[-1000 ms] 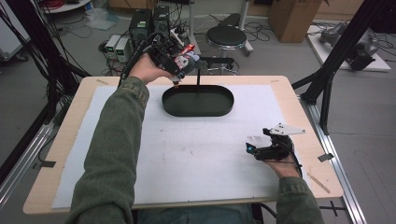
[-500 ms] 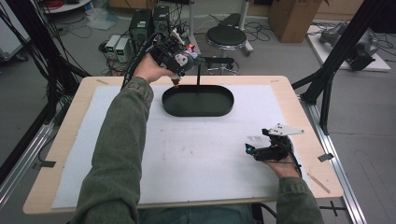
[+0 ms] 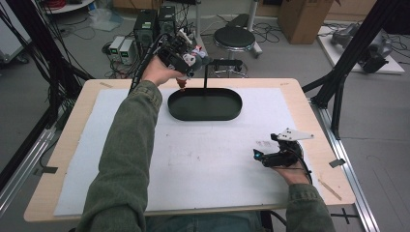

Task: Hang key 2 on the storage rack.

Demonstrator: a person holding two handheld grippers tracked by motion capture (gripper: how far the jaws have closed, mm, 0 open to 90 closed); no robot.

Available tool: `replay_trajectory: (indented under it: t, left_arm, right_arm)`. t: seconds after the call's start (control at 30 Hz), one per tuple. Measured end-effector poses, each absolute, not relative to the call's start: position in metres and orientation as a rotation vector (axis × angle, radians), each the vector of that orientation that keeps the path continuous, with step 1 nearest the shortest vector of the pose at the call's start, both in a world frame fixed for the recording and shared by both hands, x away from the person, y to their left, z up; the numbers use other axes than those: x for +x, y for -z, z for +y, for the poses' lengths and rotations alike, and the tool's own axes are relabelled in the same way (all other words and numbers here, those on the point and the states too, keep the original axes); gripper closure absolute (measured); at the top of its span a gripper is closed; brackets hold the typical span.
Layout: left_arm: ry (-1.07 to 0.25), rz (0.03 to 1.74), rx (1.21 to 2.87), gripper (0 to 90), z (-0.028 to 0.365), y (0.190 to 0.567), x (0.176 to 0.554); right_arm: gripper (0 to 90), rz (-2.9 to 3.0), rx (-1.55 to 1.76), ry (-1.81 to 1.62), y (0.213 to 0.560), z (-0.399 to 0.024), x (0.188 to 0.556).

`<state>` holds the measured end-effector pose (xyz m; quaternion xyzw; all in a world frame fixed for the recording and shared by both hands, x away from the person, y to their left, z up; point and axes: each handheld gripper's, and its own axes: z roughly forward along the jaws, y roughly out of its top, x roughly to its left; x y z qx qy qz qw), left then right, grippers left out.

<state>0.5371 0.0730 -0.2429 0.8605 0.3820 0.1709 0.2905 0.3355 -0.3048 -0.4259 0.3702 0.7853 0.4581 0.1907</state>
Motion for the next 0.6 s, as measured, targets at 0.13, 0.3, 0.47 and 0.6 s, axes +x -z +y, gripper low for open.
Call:
replay_trajectory:
  t: [0.13,0.3,0.47,0.6]
  left_arm:
    - [-0.486,1.072,2.249,44.8,0.076,0.241,0.539]
    - [-0.481,1.079,2.181,32.4,0.081,0.234,0.537]
    - [-0.462,1.067,2.151,14.4,0.088,0.231,0.533]
    - [-0.427,1.032,2.155,11.0,0.092,0.234,0.529]
  right_arm:
    - [0.7,2.203,1.040,-1.289,0.426,-0.306,0.336]
    - [0.7,2.208,1.040,-1.287,0.426,-0.305,0.336]
    - [0.7,2.207,1.040,-1.288,0.426,-0.305,0.335]
    - [0.7,2.205,1.040,-1.293,0.426,-0.305,0.335]
